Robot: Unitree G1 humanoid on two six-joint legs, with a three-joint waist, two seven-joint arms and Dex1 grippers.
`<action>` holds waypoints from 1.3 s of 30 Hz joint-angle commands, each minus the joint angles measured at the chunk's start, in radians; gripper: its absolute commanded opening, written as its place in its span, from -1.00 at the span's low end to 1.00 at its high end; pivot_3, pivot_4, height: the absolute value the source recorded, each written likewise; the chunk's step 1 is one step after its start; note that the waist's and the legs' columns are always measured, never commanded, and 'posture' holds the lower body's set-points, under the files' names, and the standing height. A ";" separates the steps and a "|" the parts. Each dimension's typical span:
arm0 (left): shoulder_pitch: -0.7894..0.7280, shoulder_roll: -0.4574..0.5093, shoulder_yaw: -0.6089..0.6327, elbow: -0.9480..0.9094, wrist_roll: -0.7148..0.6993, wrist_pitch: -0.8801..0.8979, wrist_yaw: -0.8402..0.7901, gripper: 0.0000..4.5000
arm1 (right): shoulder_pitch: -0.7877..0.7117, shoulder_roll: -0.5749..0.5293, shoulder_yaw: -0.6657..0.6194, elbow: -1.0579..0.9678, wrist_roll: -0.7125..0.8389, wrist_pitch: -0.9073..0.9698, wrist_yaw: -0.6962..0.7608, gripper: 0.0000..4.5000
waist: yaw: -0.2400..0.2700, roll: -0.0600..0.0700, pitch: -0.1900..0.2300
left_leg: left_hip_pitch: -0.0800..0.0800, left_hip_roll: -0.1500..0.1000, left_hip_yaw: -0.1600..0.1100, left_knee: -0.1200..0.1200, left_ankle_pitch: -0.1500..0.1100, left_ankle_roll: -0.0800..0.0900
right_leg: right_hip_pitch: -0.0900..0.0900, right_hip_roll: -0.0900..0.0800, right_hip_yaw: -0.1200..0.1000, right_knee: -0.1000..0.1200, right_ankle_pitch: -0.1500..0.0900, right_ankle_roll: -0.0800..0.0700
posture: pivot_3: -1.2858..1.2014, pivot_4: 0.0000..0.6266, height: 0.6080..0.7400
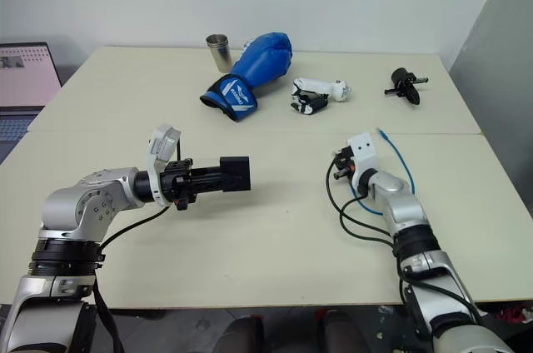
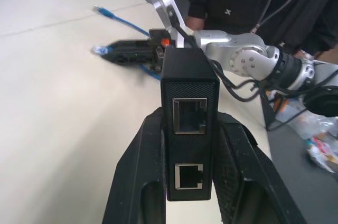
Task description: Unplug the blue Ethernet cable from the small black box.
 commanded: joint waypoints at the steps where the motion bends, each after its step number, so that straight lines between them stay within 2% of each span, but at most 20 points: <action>1: 0.008 -0.017 0.044 -0.038 0.017 -0.062 0.061 -0.65 | 0.041 -0.018 -0.024 -0.118 0.024 0.044 0.067 -0.14 | 0.002 0.000 0.000 | 0.000 0.000 0.000 0.000 0.000 0.000 | 0.000 0.000 0.000 0.000 0.000 0.000 | 0.03 -0.52 1.00; 5: -0.001 -0.059 0.066 -0.014 0.057 -0.141 0.158 -0.65 | 0.086 -0.043 -0.034 -0.298 0.051 0.114 0.109 0.34 | 0.006 0.000 0.000 | 0.000 0.000 -0.001 0.000 0.000 0.000 | 0.000 0.000 0.000 0.000 0.000 0.000 | 0.03 -0.52 1.00; 7: -0.011 -0.088 0.085 0.015 0.097 -0.214 0.234 -0.65 | 0.102 -0.078 -0.014 -0.397 0.050 0.131 0.153 0.49 | 0.007 0.001 0.000 | 0.000 0.000 0.000 0.000 0.000 0.000 | 0.000 0.000 0.000 0.000 0.000 0.000 | 0.03 -0.52 1.00; 9: -0.030 -0.133 0.126 0.090 0.172 -0.349 0.381 -0.65 | 0.117 -0.124 0.020 -0.515 0.046 0.141 0.220 0.69 | 0.009 0.001 0.000 | 0.000 0.000 -0.001 0.000 0.000 0.000 | 0.000 0.000 -0.001 0.000 0.000 0.000 | 0.03 -0.52 1.00; 14: -0.020 -0.171 0.181 0.252 0.328 -0.616 0.625 -0.65 | 0.123 -0.158 0.064 -0.696 0.091 0.211 0.319 0.72 | 0.003 0.001 0.000 | 0.001 0.000 -0.001 0.000 0.000 0.000 | 0.000 0.000 0.000 0.000 0.000 0.000 | 0.03 -0.52 1.00; 18: 0.020 -0.191 0.200 0.335 0.360 -0.715 0.688 -0.65 | 0.114 -0.149 0.108 -0.782 0.116 0.283 0.350 0.72 | 0.007 0.001 0.000 | 0.000 0.000 -0.001 0.000 0.000 0.000 | 0.000 0.000 -0.001 0.000 0.000 0.000 | 0.03 -0.52 1.00; 22: 0.068 -0.215 0.215 0.368 0.379 -0.745 0.757 -0.65 | 0.108 -0.163 0.152 -0.814 0.112 0.320 0.383 0.72 | 0.012 0.000 0.000 | 0.000 -0.001 -0.001 0.001 0.000 0.000 | 0.001 -0.002 -0.001 0.000 0.000 0.000 | 0.03 -0.52 1.00; 29: 0.137 -0.228 0.200 0.343 0.375 -0.732 0.743 -0.65 | 0.096 -0.172 0.173 -0.823 0.093 0.341 0.392 0.72 | 0.010 0.000 0.000 | 0.000 -0.001 -0.002 0.001 0.000 0.000 | 0.001 -0.002 -0.003 0.000 0.000 0.000 | 0.03 -0.52 1.00; 31: 0.146 -0.232 0.205 0.336 0.366 -0.717 0.746 -0.33 | 0.085 -0.169 0.173 -0.823 0.092 0.348 0.390 0.72 | 0.010 0.000 0.000 | 0.000 -0.001 -0.002 0.001 0.000 0.000 | 0.001 -0.002 -0.003 0.000 0.000 0.000 | 0.03 -0.52 1.00; 39: 0.167 -0.228 0.212 0.317 0.361 -0.707 0.746 0.41 | 0.045 -0.181 0.171 -0.851 0.116 0.393 0.422 0.72 | 0.010 0.000 0.000 | 0.000 -0.001 -0.003 0.001 0.000 0.000 | 0.001 -0.002 -0.003 0.000 0.000 0.000 | 0.03 -0.52 1.00</action>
